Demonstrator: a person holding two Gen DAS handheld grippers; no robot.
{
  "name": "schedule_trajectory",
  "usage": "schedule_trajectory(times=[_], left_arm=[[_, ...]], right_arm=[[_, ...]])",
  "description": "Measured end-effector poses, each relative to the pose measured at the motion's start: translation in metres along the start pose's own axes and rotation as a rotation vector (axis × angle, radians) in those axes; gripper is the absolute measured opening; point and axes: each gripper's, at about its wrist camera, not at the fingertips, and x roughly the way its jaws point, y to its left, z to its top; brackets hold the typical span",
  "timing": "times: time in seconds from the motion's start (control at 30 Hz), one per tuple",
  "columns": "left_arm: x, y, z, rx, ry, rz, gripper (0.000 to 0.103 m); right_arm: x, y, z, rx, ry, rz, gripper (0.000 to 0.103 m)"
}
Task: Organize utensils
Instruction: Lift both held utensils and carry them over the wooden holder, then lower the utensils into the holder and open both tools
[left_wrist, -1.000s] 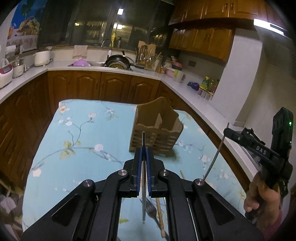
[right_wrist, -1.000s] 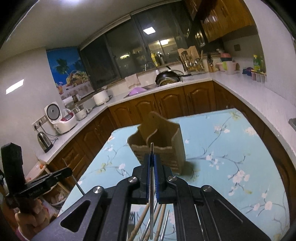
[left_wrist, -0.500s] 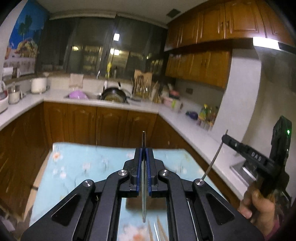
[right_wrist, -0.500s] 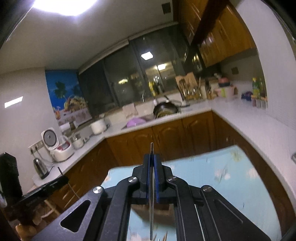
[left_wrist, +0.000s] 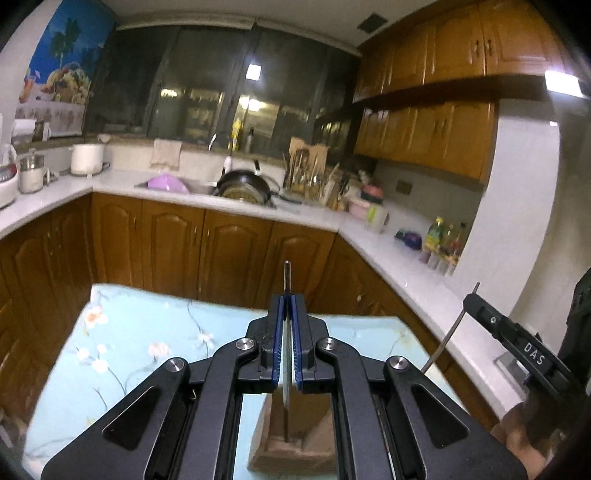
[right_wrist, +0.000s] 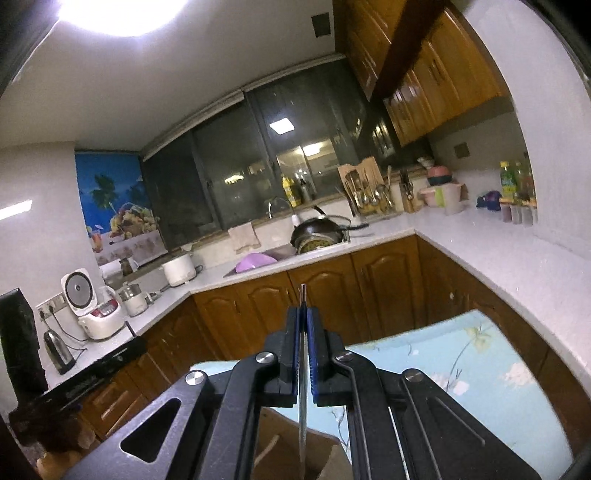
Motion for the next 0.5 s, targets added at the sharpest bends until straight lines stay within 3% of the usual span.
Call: schedule_trajectory(times=[0.17,0.5], left_arm=[[0.017,0.002,-0.032,0.0,0.067,0.009,0.004],[0.013,0.009,-0.042,-0.001,0.065,0.025,0.005]], right_arm=[[0.013,-0.01,-0.027,0.006,0.034,-0.005,0.004],[0.018,-0.027,-0.043,0.036,0.098,-0.026,0.005]])
